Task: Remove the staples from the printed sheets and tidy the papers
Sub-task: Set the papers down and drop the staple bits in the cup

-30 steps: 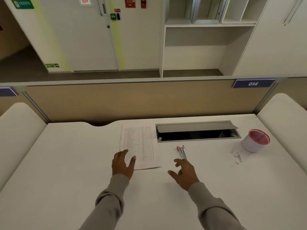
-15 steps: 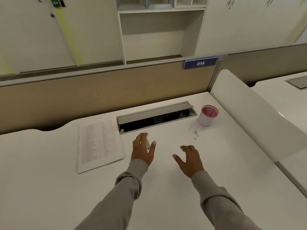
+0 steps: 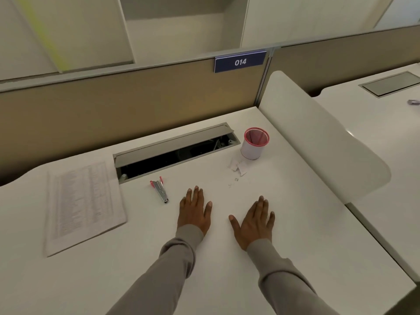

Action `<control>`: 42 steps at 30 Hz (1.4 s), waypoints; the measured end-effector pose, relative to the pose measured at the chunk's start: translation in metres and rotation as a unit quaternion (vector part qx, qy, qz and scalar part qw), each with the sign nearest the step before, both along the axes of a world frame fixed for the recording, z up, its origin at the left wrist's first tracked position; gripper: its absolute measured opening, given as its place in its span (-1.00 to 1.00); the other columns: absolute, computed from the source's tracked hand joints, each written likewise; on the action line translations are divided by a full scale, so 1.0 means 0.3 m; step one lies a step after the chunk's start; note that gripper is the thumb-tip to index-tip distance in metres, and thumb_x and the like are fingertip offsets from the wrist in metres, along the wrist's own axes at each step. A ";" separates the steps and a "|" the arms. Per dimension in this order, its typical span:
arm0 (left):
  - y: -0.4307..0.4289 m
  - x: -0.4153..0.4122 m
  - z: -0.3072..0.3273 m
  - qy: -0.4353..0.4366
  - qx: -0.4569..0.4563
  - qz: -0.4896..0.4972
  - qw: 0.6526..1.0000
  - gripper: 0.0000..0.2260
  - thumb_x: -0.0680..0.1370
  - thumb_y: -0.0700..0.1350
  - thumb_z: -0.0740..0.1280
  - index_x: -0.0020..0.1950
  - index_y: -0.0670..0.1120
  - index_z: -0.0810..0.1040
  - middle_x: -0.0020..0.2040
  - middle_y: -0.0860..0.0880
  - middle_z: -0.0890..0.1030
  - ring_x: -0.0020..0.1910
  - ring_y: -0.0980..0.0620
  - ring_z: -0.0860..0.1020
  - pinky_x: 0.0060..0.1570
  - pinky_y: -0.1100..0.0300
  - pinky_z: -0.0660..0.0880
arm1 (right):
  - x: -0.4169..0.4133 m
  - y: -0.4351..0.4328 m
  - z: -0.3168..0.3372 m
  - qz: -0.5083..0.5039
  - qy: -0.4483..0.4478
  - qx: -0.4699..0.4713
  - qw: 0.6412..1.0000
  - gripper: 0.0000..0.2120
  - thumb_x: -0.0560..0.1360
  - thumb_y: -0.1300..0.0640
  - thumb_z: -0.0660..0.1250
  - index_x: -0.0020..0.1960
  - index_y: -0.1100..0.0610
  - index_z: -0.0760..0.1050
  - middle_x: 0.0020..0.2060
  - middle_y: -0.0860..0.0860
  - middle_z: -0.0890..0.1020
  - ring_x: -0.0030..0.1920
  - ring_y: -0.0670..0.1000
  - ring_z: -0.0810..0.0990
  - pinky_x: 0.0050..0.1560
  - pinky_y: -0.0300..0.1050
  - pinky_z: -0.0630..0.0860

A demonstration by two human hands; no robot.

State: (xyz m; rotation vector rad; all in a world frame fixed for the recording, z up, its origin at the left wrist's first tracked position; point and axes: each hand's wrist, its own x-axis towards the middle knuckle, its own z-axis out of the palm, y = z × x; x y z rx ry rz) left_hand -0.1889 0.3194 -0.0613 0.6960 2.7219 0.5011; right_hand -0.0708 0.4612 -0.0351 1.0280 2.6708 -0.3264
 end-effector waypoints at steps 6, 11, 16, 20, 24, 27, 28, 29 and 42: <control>0.046 -0.030 -0.032 0.052 -0.051 0.021 0.997 -0.35 0.56 0.24 -0.36 0.62 0.05 -0.16 0.64 0.02 -0.19 0.61 -0.04 -0.20 0.57 -0.03 -0.17 | -0.082 0.031 -0.036 -0.030 0.005 -0.008 0.999 -0.01 0.48 -0.45 -0.25 0.49 0.34 -0.42 0.53 0.15 -0.39 0.53 0.10 -0.42 0.52 0.20 -0.34; 0.061 -0.038 -0.042 0.071 -0.056 0.029 0.995 -0.43 0.64 0.22 -0.19 0.62 0.07 -0.17 0.63 0.02 -0.20 0.61 -0.05 -0.20 0.57 -0.06 -0.16 | -0.188 0.094 -0.054 -0.053 0.022 -0.011 0.998 0.02 0.47 -0.47 -0.24 0.51 0.34 -0.40 0.55 0.12 -0.35 0.55 0.08 -0.38 0.54 0.18 -0.25; 0.057 -0.044 -0.057 0.074 -0.050 0.034 0.995 -0.44 0.64 0.22 -0.19 0.63 0.07 -0.13 0.64 0.02 -0.15 0.61 -0.04 -0.17 0.57 -0.07 -0.11 | -0.297 0.164 -0.062 -0.005 0.041 -0.003 0.999 -0.01 0.47 -0.47 -0.22 0.53 0.27 -0.39 0.57 0.09 -0.31 0.57 0.05 -0.30 0.53 0.18 -0.28; 0.054 -0.041 -0.057 0.080 -0.043 0.033 0.995 -0.45 0.65 0.21 -0.18 0.63 0.07 -0.11 0.64 0.02 -0.13 0.61 -0.03 -0.18 0.57 -0.07 -0.11 | -0.325 0.214 -0.070 0.046 0.065 -0.015 0.997 -0.01 0.48 -0.48 -0.17 0.57 0.25 -0.30 0.59 0.10 -0.22 0.59 0.09 -0.22 0.53 0.14 -0.25; 0.055 -0.037 -0.051 0.084 -0.040 0.036 0.995 -0.45 0.65 0.21 -0.17 0.63 0.07 -0.05 0.64 0.02 -0.09 0.62 -0.04 -0.14 0.57 -0.08 -0.08 | -0.356 0.265 -0.040 0.050 0.164 -0.040 0.984 -0.18 0.57 -0.30 0.06 0.57 0.27 -0.02 0.55 0.21 0.10 0.55 0.21 0.07 0.54 0.11 0.10; 0.055 -0.036 -0.049 0.083 -0.043 0.031 0.995 -0.45 0.65 0.21 -0.18 0.63 0.08 -0.08 0.64 0.02 -0.11 0.61 -0.04 -0.16 0.57 -0.07 -0.11 | -0.419 0.298 0.002 0.078 0.187 0.004 0.979 -0.38 0.60 -0.16 0.14 0.53 0.16 0.16 0.47 0.19 0.28 0.40 0.25 0.31 0.33 0.14 0.38; 0.054 -0.036 -0.047 0.085 -0.044 0.032 0.995 -0.45 0.65 0.21 -0.18 0.63 0.08 -0.07 0.64 0.02 -0.11 0.62 -0.04 -0.16 0.57 -0.07 -0.11 | -0.445 0.305 0.015 0.102 0.173 0.022 0.979 -0.43 0.61 -0.15 0.11 0.53 0.10 0.15 0.48 0.16 0.27 0.39 0.25 0.32 0.30 0.15 0.41; 0.053 -0.036 -0.045 0.086 -0.044 0.032 0.995 -0.45 0.65 0.20 -0.18 0.63 0.07 -0.07 0.64 0.02 -0.10 0.62 -0.05 -0.15 0.57 -0.07 -0.10 | -0.469 0.310 0.024 0.126 0.154 0.033 0.979 -0.46 0.63 -0.14 0.06 0.55 0.03 0.13 0.50 0.13 0.24 0.40 0.23 0.31 0.29 0.17 0.42; 0.057 -0.043 -0.058 0.087 -0.039 0.039 0.995 -0.42 0.63 0.23 -0.27 0.62 0.08 0.00 0.64 0.01 -0.01 0.62 -0.06 -0.07 0.54 -0.07 -0.10 | -0.383 0.337 -0.002 0.132 0.211 0.030 0.968 -0.48 0.65 -0.13 0.02 0.47 0.17 0.30 0.39 0.15 0.45 0.37 0.18 0.39 0.38 0.06 0.37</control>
